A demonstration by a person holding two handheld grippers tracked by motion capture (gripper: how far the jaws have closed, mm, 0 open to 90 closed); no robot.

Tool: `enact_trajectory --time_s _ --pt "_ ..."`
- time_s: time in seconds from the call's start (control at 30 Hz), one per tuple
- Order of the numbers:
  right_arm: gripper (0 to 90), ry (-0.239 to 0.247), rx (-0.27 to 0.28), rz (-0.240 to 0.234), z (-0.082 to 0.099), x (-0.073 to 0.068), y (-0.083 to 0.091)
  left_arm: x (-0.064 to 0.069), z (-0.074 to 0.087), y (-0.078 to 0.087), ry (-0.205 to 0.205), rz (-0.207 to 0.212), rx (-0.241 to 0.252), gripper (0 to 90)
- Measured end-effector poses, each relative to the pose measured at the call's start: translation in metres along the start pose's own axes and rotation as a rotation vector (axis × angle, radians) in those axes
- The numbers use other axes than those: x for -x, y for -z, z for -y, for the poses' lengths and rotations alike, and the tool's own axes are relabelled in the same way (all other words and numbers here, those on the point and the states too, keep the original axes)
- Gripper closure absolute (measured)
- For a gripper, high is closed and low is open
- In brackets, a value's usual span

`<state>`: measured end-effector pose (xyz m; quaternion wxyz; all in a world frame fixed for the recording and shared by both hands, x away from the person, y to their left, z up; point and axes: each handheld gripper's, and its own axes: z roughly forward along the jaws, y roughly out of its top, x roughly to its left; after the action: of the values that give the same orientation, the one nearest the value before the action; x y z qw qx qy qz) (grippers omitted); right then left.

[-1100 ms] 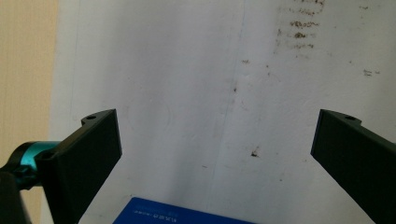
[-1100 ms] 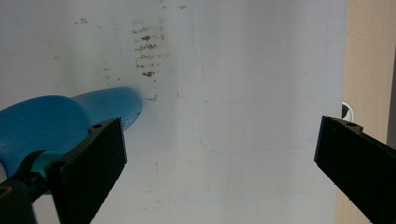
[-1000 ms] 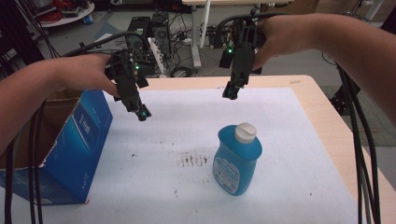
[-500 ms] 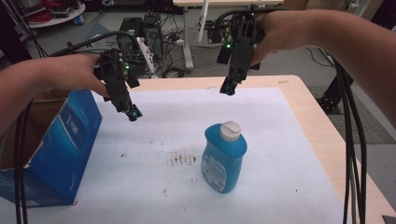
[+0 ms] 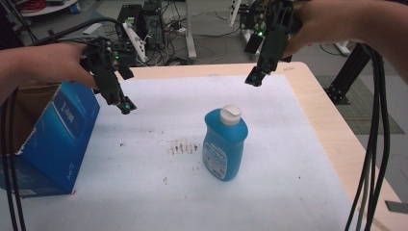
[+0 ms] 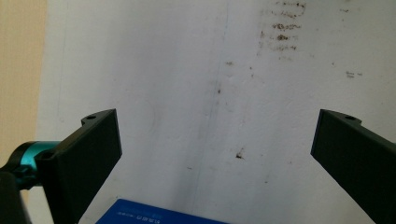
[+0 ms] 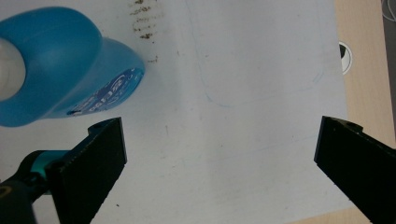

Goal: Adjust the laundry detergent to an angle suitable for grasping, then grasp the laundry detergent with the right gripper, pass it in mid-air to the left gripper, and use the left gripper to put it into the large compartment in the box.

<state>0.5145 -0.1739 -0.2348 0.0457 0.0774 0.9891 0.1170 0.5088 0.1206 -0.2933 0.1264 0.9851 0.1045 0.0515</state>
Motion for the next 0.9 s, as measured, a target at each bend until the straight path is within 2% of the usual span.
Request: enact_trajectory --time_s 0.17,0.3,0.33,0.73,0.8,0.9 --pt "1.4 -0.023 0.014 0.018 0.014 -0.007 0.003 0.006 0.003 0.0 0.001 -0.011 0.002 1.7" --pt "1.4 -0.022 0.018 0.013 0.018 -0.011 0.004 0.01 0.005 0.0 0.003 -0.013 0.011 1.7" --pt "1.3 -0.047 0.009 0.006 0.021 -0.013 0.003 0.013 0.005 -0.001 0.005 -0.014 0.005 1.7" --pt "1.3 -0.051 0.008 0.053 0.03 -0.028 0.0 0.023 0.001 0.0 -0.009 -0.015 0.007 1.7" --pt "1.3 -0.066 0.011 0.067 0.032 -0.03 0.001 0.023 0.001 0.0 -0.012 -0.015 0.011 1.7" --pt "1.4 -0.114 0.021 0.045 0.035 -0.033 0.0 0.023 0.0 -0.001 -0.017 -0.016 0.01 1.7"
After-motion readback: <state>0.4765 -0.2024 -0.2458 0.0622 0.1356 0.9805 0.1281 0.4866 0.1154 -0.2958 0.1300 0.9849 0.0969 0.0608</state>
